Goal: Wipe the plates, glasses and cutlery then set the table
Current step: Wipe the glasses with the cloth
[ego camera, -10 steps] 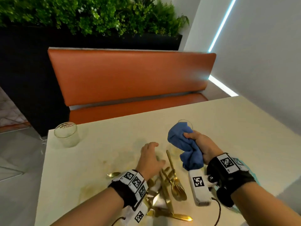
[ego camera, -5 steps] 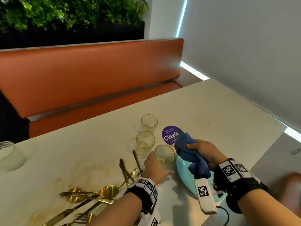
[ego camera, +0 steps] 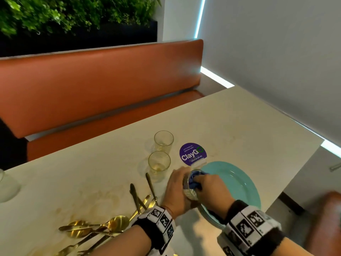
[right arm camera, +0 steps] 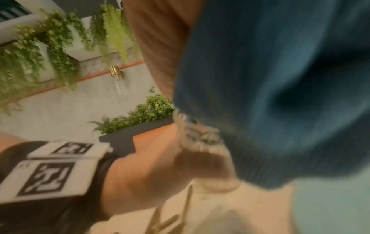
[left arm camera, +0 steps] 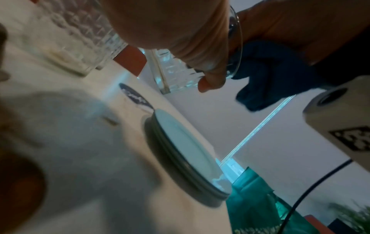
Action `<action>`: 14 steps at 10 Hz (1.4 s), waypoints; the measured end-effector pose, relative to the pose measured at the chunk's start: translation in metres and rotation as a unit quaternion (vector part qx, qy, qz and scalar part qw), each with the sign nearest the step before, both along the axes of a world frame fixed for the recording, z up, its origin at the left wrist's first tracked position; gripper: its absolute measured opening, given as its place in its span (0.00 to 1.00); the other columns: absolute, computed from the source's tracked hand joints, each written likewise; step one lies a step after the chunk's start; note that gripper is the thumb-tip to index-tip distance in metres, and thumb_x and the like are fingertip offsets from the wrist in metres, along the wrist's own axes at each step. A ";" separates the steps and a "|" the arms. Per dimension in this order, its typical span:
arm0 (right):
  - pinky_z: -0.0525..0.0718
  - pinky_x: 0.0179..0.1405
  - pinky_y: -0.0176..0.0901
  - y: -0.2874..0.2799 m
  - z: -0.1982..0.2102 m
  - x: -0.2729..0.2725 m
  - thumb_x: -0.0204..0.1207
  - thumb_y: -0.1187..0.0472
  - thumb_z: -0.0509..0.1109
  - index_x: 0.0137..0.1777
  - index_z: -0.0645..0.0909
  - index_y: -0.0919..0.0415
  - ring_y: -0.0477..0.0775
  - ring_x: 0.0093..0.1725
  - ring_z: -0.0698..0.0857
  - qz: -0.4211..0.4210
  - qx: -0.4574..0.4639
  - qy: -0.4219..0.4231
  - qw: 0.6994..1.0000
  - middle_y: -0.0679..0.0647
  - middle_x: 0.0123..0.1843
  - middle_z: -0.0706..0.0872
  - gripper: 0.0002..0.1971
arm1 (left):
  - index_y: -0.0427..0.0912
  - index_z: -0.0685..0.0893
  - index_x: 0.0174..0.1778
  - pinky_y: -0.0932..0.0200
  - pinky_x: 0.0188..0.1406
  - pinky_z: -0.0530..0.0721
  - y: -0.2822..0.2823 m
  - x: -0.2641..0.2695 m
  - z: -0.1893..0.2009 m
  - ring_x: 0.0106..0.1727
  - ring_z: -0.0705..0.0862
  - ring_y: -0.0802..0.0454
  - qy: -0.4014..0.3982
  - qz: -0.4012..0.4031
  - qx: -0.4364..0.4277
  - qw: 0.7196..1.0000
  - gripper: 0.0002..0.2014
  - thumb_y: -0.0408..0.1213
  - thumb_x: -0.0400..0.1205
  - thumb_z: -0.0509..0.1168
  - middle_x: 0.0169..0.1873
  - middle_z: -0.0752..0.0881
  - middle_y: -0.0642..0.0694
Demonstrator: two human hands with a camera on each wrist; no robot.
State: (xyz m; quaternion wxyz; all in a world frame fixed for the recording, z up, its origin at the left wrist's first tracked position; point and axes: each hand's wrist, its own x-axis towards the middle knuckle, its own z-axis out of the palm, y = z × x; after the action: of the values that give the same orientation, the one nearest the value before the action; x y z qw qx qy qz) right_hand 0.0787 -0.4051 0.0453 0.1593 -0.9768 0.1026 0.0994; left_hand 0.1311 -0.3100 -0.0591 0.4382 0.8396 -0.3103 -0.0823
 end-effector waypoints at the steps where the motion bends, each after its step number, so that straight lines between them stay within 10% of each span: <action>1: 0.70 0.38 0.26 0.017 0.004 0.001 0.80 0.63 0.58 0.59 0.81 0.63 0.51 0.47 0.80 0.015 0.041 0.015 0.999 0.51 0.44 0.84 0.14 | 0.49 0.70 0.69 0.61 0.69 0.71 0.018 -0.001 0.021 0.63 0.75 0.53 -0.052 -0.039 -0.066 0.996 0.39 0.46 0.62 0.77 0.61 0.74 0.55; 2: 0.74 0.52 0.31 0.035 0.015 -0.003 0.80 0.65 0.60 0.64 0.79 0.64 0.53 0.58 0.82 0.085 0.104 0.040 0.990 0.56 0.58 0.84 0.15 | 0.46 0.70 0.63 0.60 0.59 0.77 0.049 0.008 0.038 0.54 0.77 0.54 -0.099 -0.096 -0.037 0.990 0.43 0.48 0.55 0.82 0.54 0.81 0.46; 3: 0.81 0.37 0.24 0.047 0.005 -0.004 0.70 0.71 0.72 0.38 0.85 0.65 0.48 0.39 0.86 0.050 0.170 0.013 0.984 0.55 0.38 0.86 0.03 | 0.43 0.75 0.62 0.67 0.56 0.72 0.082 0.011 0.062 0.54 0.76 0.54 -0.118 -0.131 0.038 0.984 0.37 0.44 0.58 0.81 0.54 0.80 0.47; 4: 0.82 0.44 0.32 0.068 0.005 0.002 0.77 0.70 0.66 0.43 0.82 0.54 0.39 0.37 0.80 -0.049 0.220 0.066 0.972 0.42 0.34 0.80 0.10 | 0.43 0.77 0.61 0.64 0.57 0.75 0.113 0.010 0.076 0.55 0.76 0.55 -0.121 -0.121 0.041 0.984 0.35 0.43 0.59 0.80 0.55 0.80 0.49; 5: 0.76 0.52 0.46 0.113 0.015 0.010 0.79 0.69 0.61 0.60 0.79 0.69 0.58 0.51 0.81 -0.010 0.248 0.052 0.967 0.60 0.52 0.84 0.12 | 0.42 0.77 0.64 0.62 0.64 0.74 0.147 0.009 0.079 0.59 0.76 0.54 -0.174 -0.081 0.017 0.981 0.35 0.43 0.61 0.78 0.57 0.82 0.46; 6: 0.83 0.44 0.45 0.149 0.020 0.014 0.80 0.67 0.60 0.48 0.79 0.58 0.49 0.38 0.84 -0.022 0.412 0.027 0.911 0.56 0.45 0.84 0.07 | 0.41 0.73 0.61 0.55 0.63 0.71 0.181 0.010 0.079 0.57 0.75 0.50 -0.254 -0.034 0.008 0.967 0.27 0.44 0.66 0.66 0.52 0.86 0.40; 7: 0.79 0.48 0.31 0.171 0.022 0.016 0.78 0.68 0.62 0.47 0.81 0.59 0.50 0.41 0.83 0.140 0.284 -0.053 0.947 0.55 0.45 0.85 0.08 | 0.41 0.75 0.63 0.58 0.62 0.73 0.216 0.012 0.091 0.58 0.76 0.50 -0.217 -0.049 0.076 0.972 0.32 0.44 0.64 0.73 0.56 0.83 0.43; 8: 0.81 0.53 0.41 0.204 0.019 0.022 0.76 0.67 0.58 0.51 0.84 0.70 0.59 0.49 0.85 0.309 0.117 0.009 0.944 0.65 0.49 0.87 0.14 | 0.44 0.75 0.61 0.64 0.50 0.71 0.244 0.009 0.103 0.53 0.74 0.55 -0.127 -0.060 0.121 0.983 0.34 0.42 0.60 0.80 0.54 0.79 0.49; 9: 0.75 0.64 0.51 0.225 0.021 0.022 0.81 0.66 0.58 0.67 0.76 0.69 0.64 0.64 0.78 0.217 0.064 0.022 0.974 0.66 0.65 0.80 0.16 | 0.44 0.76 0.60 0.59 0.55 0.75 0.264 0.009 0.108 0.55 0.76 0.52 -0.146 -0.033 0.105 0.983 0.33 0.40 0.59 0.79 0.54 0.80 0.48; 10: 0.79 0.58 0.48 0.249 0.034 0.027 0.82 0.67 0.58 0.61 0.78 0.67 0.61 0.57 0.81 0.089 0.329 0.031 0.939 0.64 0.58 0.82 0.12 | 0.44 0.74 0.62 0.58 0.64 0.72 0.282 0.013 0.097 0.60 0.77 0.50 -0.231 0.017 0.064 0.971 0.35 0.41 0.59 0.78 0.57 0.84 0.43; 11: 0.83 0.43 0.38 0.269 0.038 0.043 0.85 0.67 0.50 0.48 0.79 0.66 0.50 0.40 0.84 -0.135 0.715 0.129 0.673 0.57 0.38 0.88 0.15 | 0.43 0.72 0.62 0.54 0.64 0.68 0.294 0.015 0.095 0.59 0.73 0.49 -0.286 0.086 0.009 0.954 0.26 0.45 0.68 0.66 0.53 0.86 0.35; 12: 0.82 0.40 0.41 0.280 0.039 0.048 0.85 0.68 0.52 0.47 0.78 0.72 0.54 0.37 0.84 -0.092 0.647 0.130 0.746 0.61 0.40 0.86 0.13 | 0.44 0.74 0.55 0.52 0.57 0.74 0.308 0.023 0.104 0.52 0.76 0.49 -0.213 0.078 -0.008 0.974 0.21 0.44 0.68 0.67 0.48 0.85 0.38; 13: 0.75 0.51 0.46 0.276 0.033 0.051 0.80 0.70 0.57 0.59 0.79 0.71 0.66 0.56 0.82 0.298 0.141 -0.002 0.944 0.66 0.57 0.84 0.13 | 0.44 0.75 0.55 0.48 0.49 0.81 0.319 0.026 0.107 0.50 0.78 0.50 -0.103 0.041 0.101 0.989 0.30 0.39 0.58 0.79 0.49 0.81 0.47; 14: 0.71 0.60 0.46 0.280 0.022 0.046 0.80 0.70 0.53 0.68 0.75 0.67 0.62 0.65 0.77 0.415 -0.058 0.022 0.908 0.63 0.67 0.79 0.19 | 0.49 0.73 0.56 0.47 0.49 0.82 0.324 0.025 0.100 0.50 0.78 0.51 -0.058 0.002 0.139 0.989 0.35 0.42 0.56 0.82 0.49 0.80 0.49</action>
State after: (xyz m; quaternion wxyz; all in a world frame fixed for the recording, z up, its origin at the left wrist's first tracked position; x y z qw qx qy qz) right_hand 0.1247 -0.1248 0.0671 0.0441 -0.9363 -0.3034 0.1715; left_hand 0.1560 0.0138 0.0407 0.2989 0.8964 -0.3187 -0.0746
